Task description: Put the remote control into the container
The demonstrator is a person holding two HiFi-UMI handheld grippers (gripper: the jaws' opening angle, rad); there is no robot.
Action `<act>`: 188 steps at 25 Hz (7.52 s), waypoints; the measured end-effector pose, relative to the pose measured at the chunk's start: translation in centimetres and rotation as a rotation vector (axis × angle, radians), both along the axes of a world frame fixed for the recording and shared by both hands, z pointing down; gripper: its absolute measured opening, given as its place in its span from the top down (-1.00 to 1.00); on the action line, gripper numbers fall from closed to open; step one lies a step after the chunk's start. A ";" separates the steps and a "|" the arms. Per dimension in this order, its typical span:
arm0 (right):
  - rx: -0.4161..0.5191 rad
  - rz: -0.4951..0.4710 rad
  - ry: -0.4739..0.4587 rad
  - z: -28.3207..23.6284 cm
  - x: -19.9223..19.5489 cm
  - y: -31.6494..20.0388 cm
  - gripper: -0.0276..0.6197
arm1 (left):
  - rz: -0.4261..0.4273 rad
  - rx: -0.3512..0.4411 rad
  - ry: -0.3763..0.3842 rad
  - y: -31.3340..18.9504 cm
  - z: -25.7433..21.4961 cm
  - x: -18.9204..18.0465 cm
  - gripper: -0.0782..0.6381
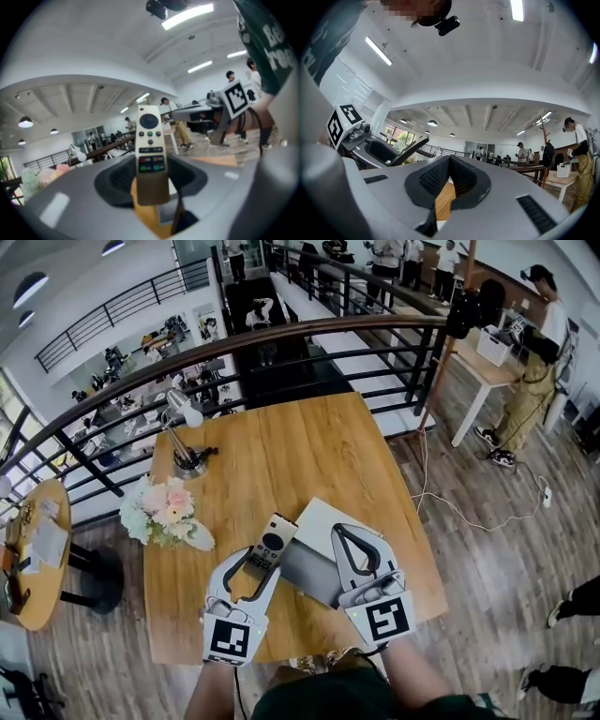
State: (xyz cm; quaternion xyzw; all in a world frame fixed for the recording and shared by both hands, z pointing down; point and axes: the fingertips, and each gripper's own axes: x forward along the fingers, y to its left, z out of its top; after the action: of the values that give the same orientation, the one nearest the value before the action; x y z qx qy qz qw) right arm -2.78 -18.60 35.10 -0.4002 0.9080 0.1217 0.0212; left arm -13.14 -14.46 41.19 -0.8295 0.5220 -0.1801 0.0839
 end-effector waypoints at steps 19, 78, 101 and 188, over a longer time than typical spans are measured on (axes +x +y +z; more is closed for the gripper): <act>-0.013 0.038 0.014 1.8 0.7 -0.2 0.87 | 0.202 -0.240 -0.305 0.0 7.7 1.5 0.22; -0.102 0.203 0.062 6.7 2.4 -4.1 0.87 | 1.058 -0.864 -0.893 -1.2 28.7 5.4 0.22; -0.154 0.259 0.094 8.3 6.5 -3.1 0.87 | 1.081 -0.845 -1.047 -2.8 32.0 7.1 0.22; -0.070 -0.014 0.130 5.3 -2.9 3.9 0.86 | 0.411 -0.297 -0.173 1.0 7.9 4.1 0.78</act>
State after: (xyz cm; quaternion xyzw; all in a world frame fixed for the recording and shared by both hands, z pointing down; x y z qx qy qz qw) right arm -5.72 -14.70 40.45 -0.3857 0.9139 0.1157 -0.0511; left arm -9.00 -13.44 49.09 -0.9028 0.3015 -0.3039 0.0405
